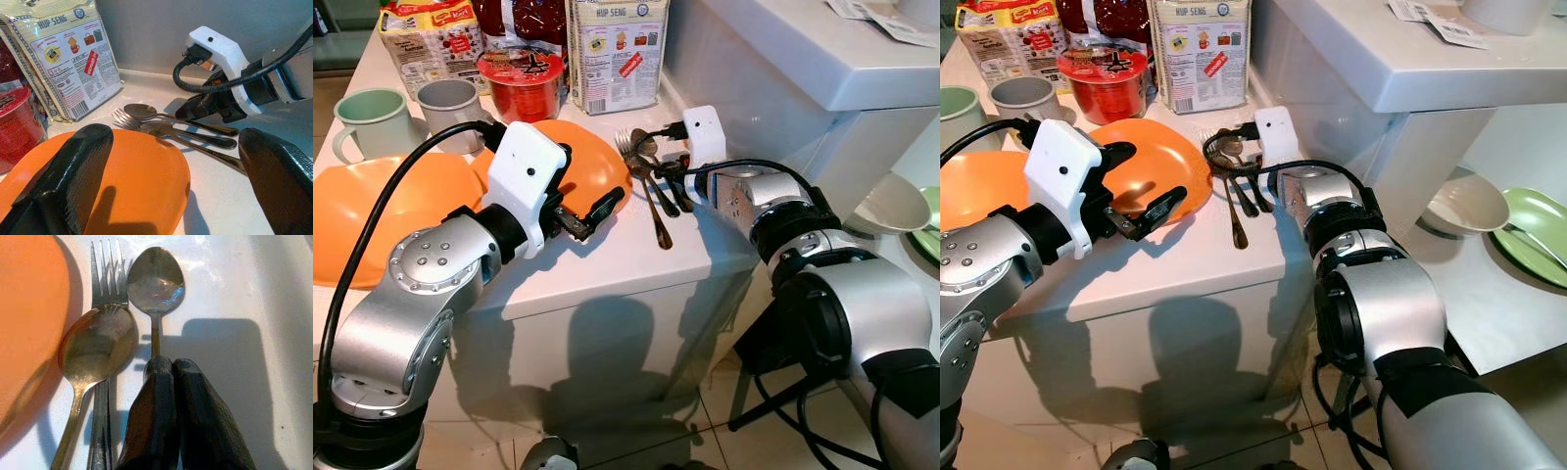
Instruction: Setting the table
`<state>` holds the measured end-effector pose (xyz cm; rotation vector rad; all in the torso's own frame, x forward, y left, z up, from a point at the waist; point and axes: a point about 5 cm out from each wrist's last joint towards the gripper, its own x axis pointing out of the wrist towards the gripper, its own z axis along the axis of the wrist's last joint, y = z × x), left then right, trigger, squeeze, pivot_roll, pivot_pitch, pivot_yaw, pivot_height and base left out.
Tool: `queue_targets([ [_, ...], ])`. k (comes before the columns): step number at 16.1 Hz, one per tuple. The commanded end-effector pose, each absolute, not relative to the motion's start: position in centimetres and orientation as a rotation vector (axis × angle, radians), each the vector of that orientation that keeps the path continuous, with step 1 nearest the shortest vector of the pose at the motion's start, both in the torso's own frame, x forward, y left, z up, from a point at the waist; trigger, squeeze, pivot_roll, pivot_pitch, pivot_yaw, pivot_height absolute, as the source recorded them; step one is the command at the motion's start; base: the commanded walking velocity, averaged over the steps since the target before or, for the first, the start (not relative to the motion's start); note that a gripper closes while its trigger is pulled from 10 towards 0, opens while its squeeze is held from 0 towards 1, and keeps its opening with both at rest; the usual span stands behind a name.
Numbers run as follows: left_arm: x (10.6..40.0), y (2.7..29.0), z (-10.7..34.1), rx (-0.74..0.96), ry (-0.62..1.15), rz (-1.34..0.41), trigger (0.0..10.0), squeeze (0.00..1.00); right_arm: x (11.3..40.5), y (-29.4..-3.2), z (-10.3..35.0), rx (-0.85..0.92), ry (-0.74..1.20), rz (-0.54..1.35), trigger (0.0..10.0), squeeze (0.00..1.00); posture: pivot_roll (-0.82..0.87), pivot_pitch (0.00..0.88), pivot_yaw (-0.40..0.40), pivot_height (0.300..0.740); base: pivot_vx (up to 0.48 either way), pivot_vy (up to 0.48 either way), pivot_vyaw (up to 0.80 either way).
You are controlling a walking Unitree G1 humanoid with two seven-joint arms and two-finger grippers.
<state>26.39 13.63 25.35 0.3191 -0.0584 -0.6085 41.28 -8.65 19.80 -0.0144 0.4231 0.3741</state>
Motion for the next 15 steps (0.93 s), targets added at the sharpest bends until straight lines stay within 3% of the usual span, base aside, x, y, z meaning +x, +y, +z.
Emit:
queue_targets([
  [1,26.1,13.1,25.8,0.320,-0.080,-0.636,10.0,0.00,41.1,-9.7,18.9,0.038,0.476,0.326,0.0,0.00,0.20,0.088,-0.077,0.740,0.000,0.000,0.00],
  [10,26.9,12.2,26.0,0.297,-0.108,-0.655,10.0,0.00,41.2,-10.5,18.6,0.074,0.469,0.247,0.0,0.00,0.18,0.079,-0.052,0.740,0.000,0.000,0.00],
  [15,27.5,12.6,26.8,0.280,-0.150,-0.613,10.0,0.00,42.1,-8.2,23.0,0.035,0.228,0.313,0.0,0.00,0.17,0.058,-0.049,0.740,0.000,0.000,0.00],
])
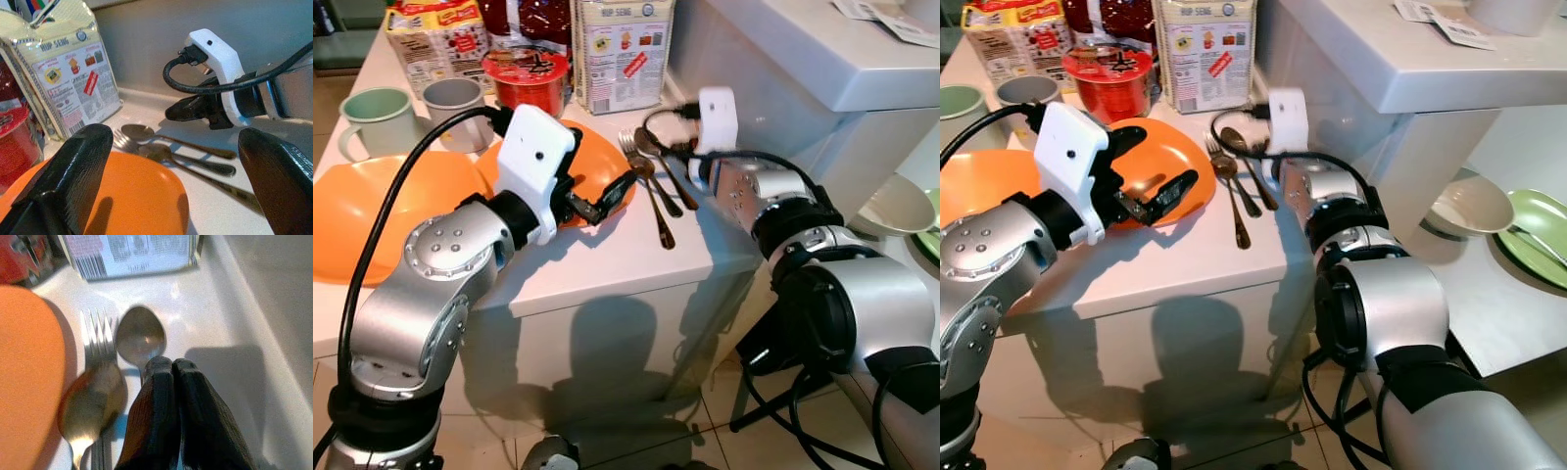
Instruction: Setting the table
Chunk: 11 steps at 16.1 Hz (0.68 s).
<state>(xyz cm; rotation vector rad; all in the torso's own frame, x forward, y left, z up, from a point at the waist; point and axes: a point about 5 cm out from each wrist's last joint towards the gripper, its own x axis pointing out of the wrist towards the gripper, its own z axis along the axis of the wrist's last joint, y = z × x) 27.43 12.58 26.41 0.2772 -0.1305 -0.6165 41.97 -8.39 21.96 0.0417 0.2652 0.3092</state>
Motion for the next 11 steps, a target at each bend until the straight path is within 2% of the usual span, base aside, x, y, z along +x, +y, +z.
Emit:
queue_targets([
  [1,27.7,12.6,26.9,0.277,-0.159,-0.603,10.0,0.00,42.1,-7.4,23.4,0.021,0.196,0.334,0.0,0.00,0.17,0.052,-0.049,0.740,0.000,0.000,0.00],
  [5,28.0,12.9,26.8,0.277,-0.159,-0.567,10.0,0.00,41.8,-5.6,23.7,-0.042,0.127,0.380,0.0,0.00,0.17,0.047,-0.046,0.740,0.000,0.000,0.00],
  [6,28.2,13.4,26.4,0.282,-0.142,-0.521,10.0,0.00,41.4,-4.3,24.2,-0.041,0.060,0.465,3.6,0.00,0.16,0.036,-0.042,0.740,0.000,0.000,0.00],
  [7,28.3,13.6,26.2,0.288,-0.135,-0.500,10.0,0.00,41.2,-3.9,24.4,-0.032,0.027,0.500,7.7,0.00,0.16,0.036,-0.042,0.740,0.000,0.000,0.00],
  [8,28.5,13.9,25.8,0.296,-0.126,-0.466,10.0,0.00,40.9,-3.4,24.8,-0.006,-0.030,0.547,10.0,0.00,0.15,0.005,-0.036,0.740,0.000,0.000,0.00],
  [9,28.5,14.0,25.7,0.296,-0.124,-0.458,10.0,0.00,40.8,-3.2,24.8,0.004,-0.044,0.556,10.0,0.00,0.15,0.000,-0.036,0.740,0.000,0.000,0.00],
  [11,28.8,15.2,25.0,0.294,-0.111,-0.362,10.0,0.00,38.0,-3.5,23.7,0.036,-0.130,0.627,10.0,0.00,0.12,0.000,-0.017,0.740,0.000,0.000,0.00],
])
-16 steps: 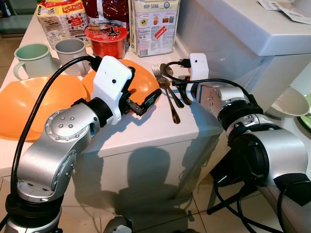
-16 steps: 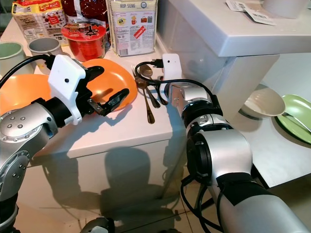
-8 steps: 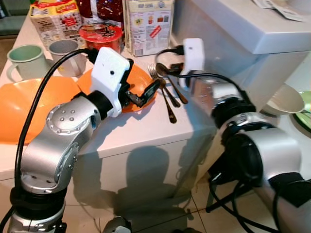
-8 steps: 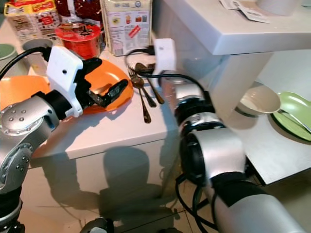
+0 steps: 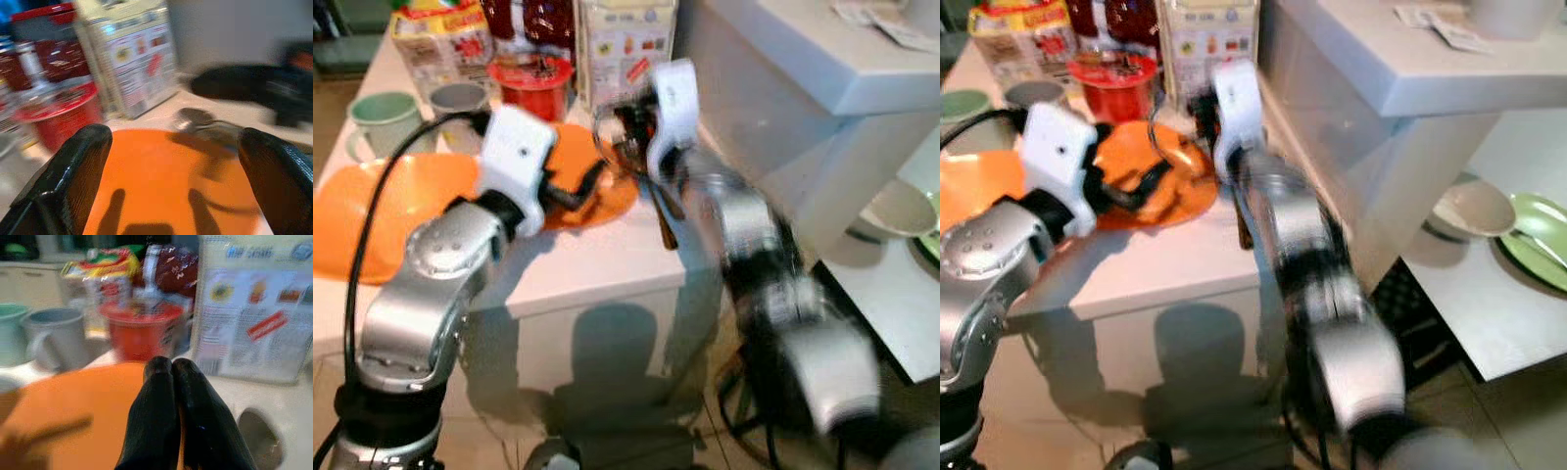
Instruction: Setting the table
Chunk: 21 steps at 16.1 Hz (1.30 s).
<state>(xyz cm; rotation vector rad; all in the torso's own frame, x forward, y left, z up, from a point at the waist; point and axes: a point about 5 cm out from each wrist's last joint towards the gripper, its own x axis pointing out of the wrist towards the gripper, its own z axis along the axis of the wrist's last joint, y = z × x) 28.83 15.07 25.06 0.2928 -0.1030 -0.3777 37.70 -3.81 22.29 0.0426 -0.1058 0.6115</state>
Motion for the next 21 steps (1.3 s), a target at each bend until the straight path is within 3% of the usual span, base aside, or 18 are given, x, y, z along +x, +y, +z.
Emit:
queue_targets([
  [1,28.8,15.4,25.0,0.292,-0.105,-0.354,10.0,0.00,36.5,-4.0,23.4,0.052,-0.140,0.645,10.0,0.00,0.09,0.000,-0.008,0.740,0.000,0.000,0.00],
  [3,28.6,15.5,24.8,0.258,-0.116,-0.328,10.0,0.00,32.5,-5.9,22.7,0.051,-0.149,0.672,10.0,0.00,0.05,0.000,-0.008,0.740,0.000,0.000,0.00],
  [8,28.8,14.8,24.2,0.214,-0.145,-0.292,10.0,0.00,27.5,-8.2,22.5,0.063,-0.149,0.651,10.0,0.00,0.01,0.000,-0.029,0.740,0.000,0.000,0.00],
  [9,28.8,14.1,23.9,0.209,-0.147,-0.305,10.0,0.00,26.7,-8.8,21.1,0.017,-0.058,0.588,10.0,0.00,0.00,0.000,-0.025,0.740,0.000,0.000,0.00],
  [12,28.4,13.6,23.3,0.266,-0.137,-0.325,10.0,0.00,26.1,-10.1,17.1,-0.098,0.194,0.459,10.0,0.00,0.00,0.000,-0.016,0.740,0.000,0.000,0.00],
  [14,27.7,13.9,22.1,0.311,-0.103,-0.332,10.0,0.00,27.2,-9.8,16.7,-0.050,0.219,0.407,10.0,0.00,0.00,0.000,-0.006,0.740,0.000,0.000,0.00],
  [15,27.5,13.9,21.9,0.309,-0.097,-0.328,10.0,0.00,28.8,-9.4,16.9,0.002,0.202,0.386,10.0,0.07,0.01,0.000,-0.009,0.740,0.000,0.000,0.00],
  [16,27.5,13.9,22.0,0.311,-0.098,-0.328,10.0,0.00,29.7,-9.3,17.0,0.013,0.199,0.372,10.0,0.81,0.02,0.000,-0.014,0.740,0.000,0.000,0.00],
  [17,27.5,13.8,22.4,0.312,-0.107,-0.333,10.0,0.00,31.9,-8.7,17.6,0.015,0.194,0.353,10.0,1.00,0.04,0.000,-0.022,0.740,0.000,0.000,0.00],
  [21,26.4,13.9,22.6,0.329,-0.096,-0.378,10.0,0.00,36.7,-6.7,18.4,0.041,0.229,0.349,10.0,1.00,0.10,0.000,-0.050,0.740,0.000,0.000,0.00],
])
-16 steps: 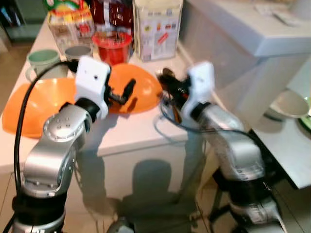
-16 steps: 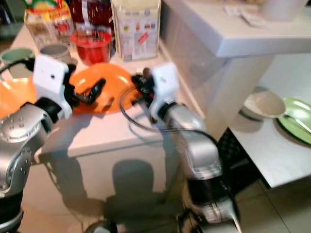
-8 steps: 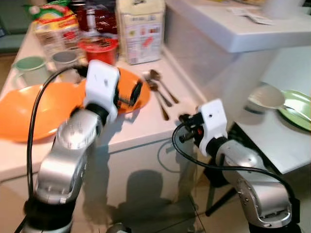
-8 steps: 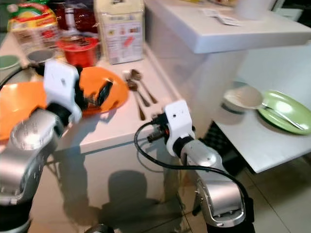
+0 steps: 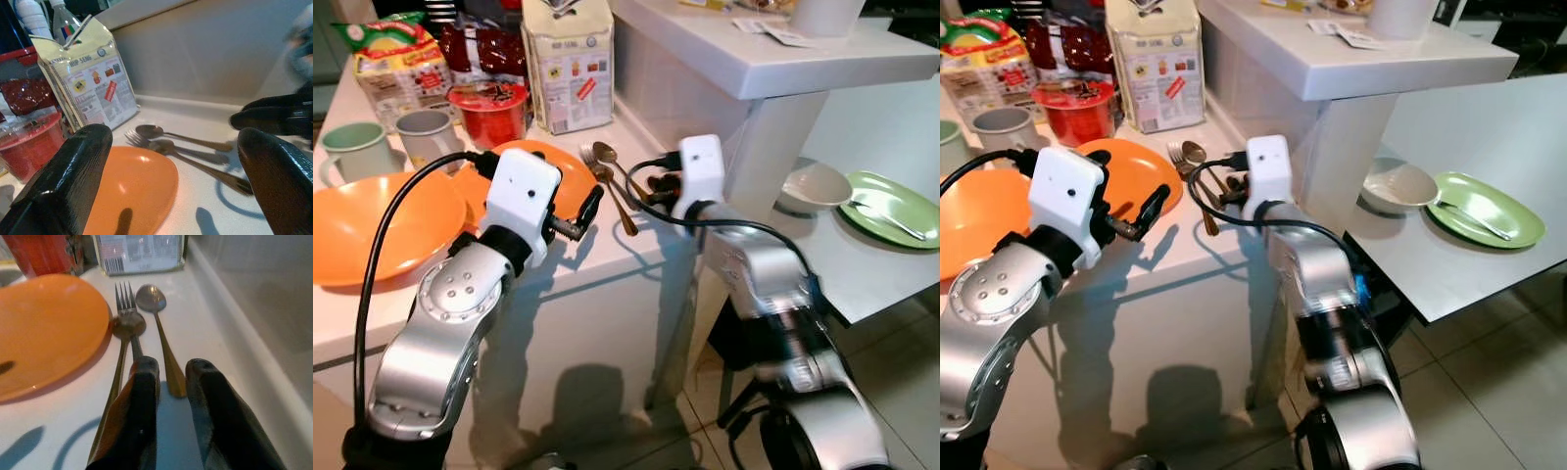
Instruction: Setting the table
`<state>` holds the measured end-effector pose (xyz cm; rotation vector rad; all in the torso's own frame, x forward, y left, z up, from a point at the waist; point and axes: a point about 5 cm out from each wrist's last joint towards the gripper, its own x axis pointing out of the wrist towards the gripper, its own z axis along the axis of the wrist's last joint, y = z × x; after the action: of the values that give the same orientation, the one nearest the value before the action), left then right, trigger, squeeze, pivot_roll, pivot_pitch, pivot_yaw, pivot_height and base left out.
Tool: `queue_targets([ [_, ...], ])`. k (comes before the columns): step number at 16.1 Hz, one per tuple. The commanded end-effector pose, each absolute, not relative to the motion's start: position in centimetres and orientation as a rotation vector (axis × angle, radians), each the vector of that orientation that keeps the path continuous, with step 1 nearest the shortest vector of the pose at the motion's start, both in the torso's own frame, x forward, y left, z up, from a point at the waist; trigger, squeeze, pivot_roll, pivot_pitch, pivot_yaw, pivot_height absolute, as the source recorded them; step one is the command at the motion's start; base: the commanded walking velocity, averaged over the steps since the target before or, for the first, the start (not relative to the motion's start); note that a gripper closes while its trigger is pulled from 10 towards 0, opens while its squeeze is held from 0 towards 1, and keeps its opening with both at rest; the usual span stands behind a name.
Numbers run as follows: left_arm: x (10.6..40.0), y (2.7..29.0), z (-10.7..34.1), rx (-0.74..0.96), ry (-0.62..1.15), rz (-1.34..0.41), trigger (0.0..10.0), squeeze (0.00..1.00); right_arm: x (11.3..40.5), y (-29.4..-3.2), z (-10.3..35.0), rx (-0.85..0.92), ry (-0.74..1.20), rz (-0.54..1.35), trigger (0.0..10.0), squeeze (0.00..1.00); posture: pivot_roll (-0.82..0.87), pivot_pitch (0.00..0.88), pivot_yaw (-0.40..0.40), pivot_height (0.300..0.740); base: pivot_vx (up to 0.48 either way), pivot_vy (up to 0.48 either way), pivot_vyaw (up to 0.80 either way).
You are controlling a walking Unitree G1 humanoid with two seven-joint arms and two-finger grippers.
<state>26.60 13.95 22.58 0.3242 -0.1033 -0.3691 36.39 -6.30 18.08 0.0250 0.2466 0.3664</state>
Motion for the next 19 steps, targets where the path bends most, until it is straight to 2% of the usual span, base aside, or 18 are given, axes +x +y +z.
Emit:
queue_targets([
  [1,26.2,14.0,22.6,0.330,-0.094,-0.372,10.0,0.00,37.1,-6.5,18.9,0.043,0.210,0.355,10.0,1.00,0.11,0.000,-0.060,0.740,0.000,0.000,0.00],
  [2,25.9,14.3,22.6,0.333,-0.095,-0.341,10.0,0.00,37.5,-5.8,20.0,0.047,0.150,0.381,10.0,1.00,0.12,0.000,-0.071,0.740,0.000,0.000,0.00],
  [3,25.8,14.3,22.6,0.335,-0.106,-0.309,10.0,0.00,37.3,-5.5,20.5,0.031,0.092,0.401,10.0,0.92,0.13,0.000,-0.084,0.740,0.000,0.000,0.00],
  [4,25.8,14.2,22.7,0.324,-0.123,-0.283,10.0,0.00,36.6,-5.8,20.8,0.021,0.039,0.404,10.0,0.00,0.13,0.000,-0.091,0.740,0.000,0.000,0.00],
  [6,25.7,13.9,23.0,0.295,-0.146,-0.282,10.0,0.00,35.7,-6.7,21.0,0.079,0.018,0.386,10.0,0.00,0.12,0.000,-0.091,0.740,0.000,0.000,0.00],
  [9,25.8,13.5,23.5,0.279,-0.167,-0.302,10.0,0.00,33.5,-8.2,20.5,0.055,-0.016,0.368,10.0,0.00,0.11,0.000,-0.079,0.740,0.000,0.000,0.00],
  [11,26.3,13.6,24.0,0.266,-0.185,-0.295,10.0,0.00,32.5,-9.2,20.3,0.052,-0.023,0.305,10.0,0.00,0.11,0.000,-0.069,0.740,0.000,0.000,0.61],
  [15,26.8,13.6,24.2,0.270,-0.188,-0.295,10.0,0.00,32.8,-10.1,20.4,-0.012,-0.022,0.256,10.0,0.00,0.10,0.000,-0.063,0.740,0.000,0.000,0.66],
  [19,26.8,13.7,24.4,0.270,-0.197,-0.298,10.0,0.00,33.1,-11.3,20.8,-0.043,-0.014,0.216,10.0,0.00,0.11,0.000,-0.069,0.740,0.060,0.000,0.00],
])
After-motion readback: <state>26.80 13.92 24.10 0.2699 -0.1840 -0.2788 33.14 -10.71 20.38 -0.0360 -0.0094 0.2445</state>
